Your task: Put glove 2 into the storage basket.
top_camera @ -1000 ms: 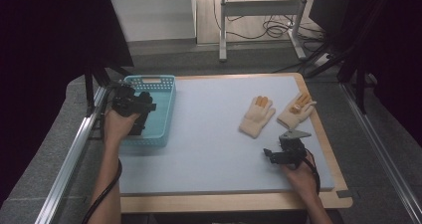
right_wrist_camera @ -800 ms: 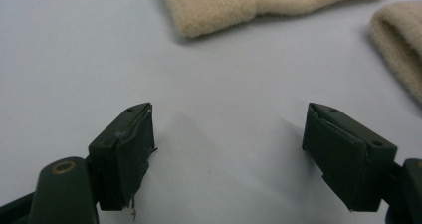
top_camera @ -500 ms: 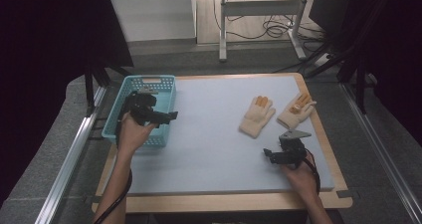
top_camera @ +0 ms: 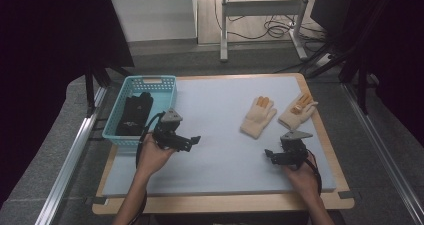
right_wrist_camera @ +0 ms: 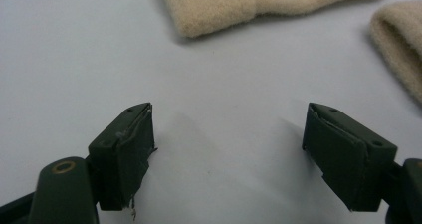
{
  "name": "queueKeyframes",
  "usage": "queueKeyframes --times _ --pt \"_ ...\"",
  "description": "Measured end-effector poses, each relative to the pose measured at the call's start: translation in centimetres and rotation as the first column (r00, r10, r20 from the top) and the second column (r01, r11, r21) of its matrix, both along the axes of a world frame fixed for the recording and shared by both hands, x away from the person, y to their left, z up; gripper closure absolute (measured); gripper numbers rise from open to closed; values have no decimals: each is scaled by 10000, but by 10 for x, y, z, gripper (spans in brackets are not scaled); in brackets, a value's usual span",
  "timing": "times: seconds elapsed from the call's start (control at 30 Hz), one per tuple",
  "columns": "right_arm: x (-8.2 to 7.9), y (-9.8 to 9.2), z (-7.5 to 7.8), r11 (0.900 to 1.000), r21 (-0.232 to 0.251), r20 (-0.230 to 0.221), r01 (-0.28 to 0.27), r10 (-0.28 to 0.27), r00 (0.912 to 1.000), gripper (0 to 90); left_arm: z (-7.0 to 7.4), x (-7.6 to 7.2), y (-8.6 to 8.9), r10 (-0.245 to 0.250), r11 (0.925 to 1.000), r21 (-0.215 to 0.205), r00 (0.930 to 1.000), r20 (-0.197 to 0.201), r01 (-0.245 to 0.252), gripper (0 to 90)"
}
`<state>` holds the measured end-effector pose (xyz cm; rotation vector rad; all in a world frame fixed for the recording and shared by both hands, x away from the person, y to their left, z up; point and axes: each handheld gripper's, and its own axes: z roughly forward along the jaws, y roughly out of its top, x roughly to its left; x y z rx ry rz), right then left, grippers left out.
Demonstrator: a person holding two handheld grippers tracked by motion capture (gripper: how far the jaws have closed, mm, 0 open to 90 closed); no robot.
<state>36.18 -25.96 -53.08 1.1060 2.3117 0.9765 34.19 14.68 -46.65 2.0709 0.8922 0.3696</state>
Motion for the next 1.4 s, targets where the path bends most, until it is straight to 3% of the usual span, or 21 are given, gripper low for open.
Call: queueKeyframes --times 0.23,0.43,0.6,0.77,1.07,1.23,1.4 --pt "0 0 0 10000 9 -10 6 -6 10000 200 -39 -22 -12 -240 9995 197 9994 -262 246 3" --pt "0 0 0 10000 7 -15 4 -4 10000 200 -68 -29 -12 155 9973 723 9982 -582 -113 2" --pt "0 0 0 10000 -23 -17 22 -22 10000 192 -81 -30 -12 521 9905 1303 9963 -685 -428 3" --pt "1 0 0 10000 -26 -72 7 -7 10000 174 -82 -28 -11 638 9923 1122 9931 -980 -526 0" --pt "2 -1 1 10000 54 -191 -15 16 9998 175 -83 -28 -10 642 9924 1105 9932 -968 -534 0" --pt "12 -2 10 9993 366 -152 -35 41 9999 190 -83 -28 -10 657 9925 1095 9932 -961 -551 3" --pt "32 0 21 9982 590 -107 -105 111 9999 227 -83 -28 -10 674 9924 1090 9932 -946 -570 5"
